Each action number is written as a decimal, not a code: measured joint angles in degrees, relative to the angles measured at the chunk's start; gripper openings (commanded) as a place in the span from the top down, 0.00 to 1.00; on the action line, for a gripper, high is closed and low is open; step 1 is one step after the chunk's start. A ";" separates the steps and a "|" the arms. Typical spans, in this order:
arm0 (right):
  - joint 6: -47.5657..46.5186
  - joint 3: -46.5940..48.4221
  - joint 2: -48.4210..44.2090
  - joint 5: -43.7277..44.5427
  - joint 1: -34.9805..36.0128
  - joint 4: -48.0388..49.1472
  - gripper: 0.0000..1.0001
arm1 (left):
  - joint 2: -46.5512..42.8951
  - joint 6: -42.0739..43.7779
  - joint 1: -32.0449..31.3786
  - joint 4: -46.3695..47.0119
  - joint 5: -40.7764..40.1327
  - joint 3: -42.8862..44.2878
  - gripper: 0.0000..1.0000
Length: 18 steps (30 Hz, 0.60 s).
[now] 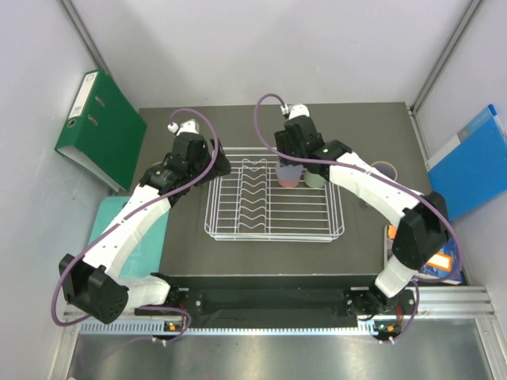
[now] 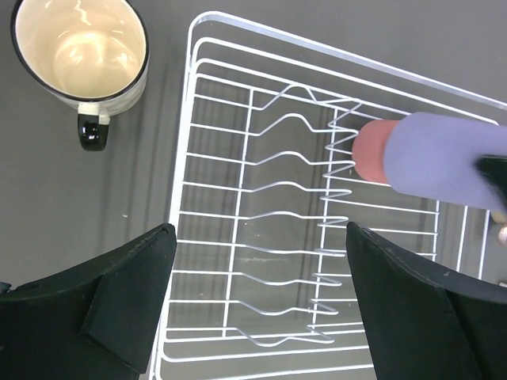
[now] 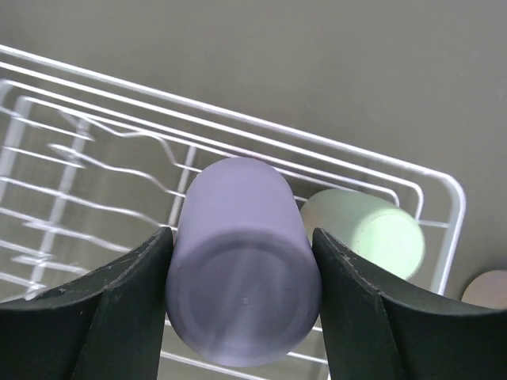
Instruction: Unload the cups from the dish rack
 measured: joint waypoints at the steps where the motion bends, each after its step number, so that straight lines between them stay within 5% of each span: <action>1: -0.07 0.76 -1.18 -0.11 0.31 -0.61 1.00 | 0.00 -0.11 -0.02 0.17 0.04 -0.02 0.07; 18: 3.91 0.33 -23.54 -6.73 0.90 -1.36 1.00 | -0.13 -7.08 -0.24 10.84 7.19 -3.89 0.01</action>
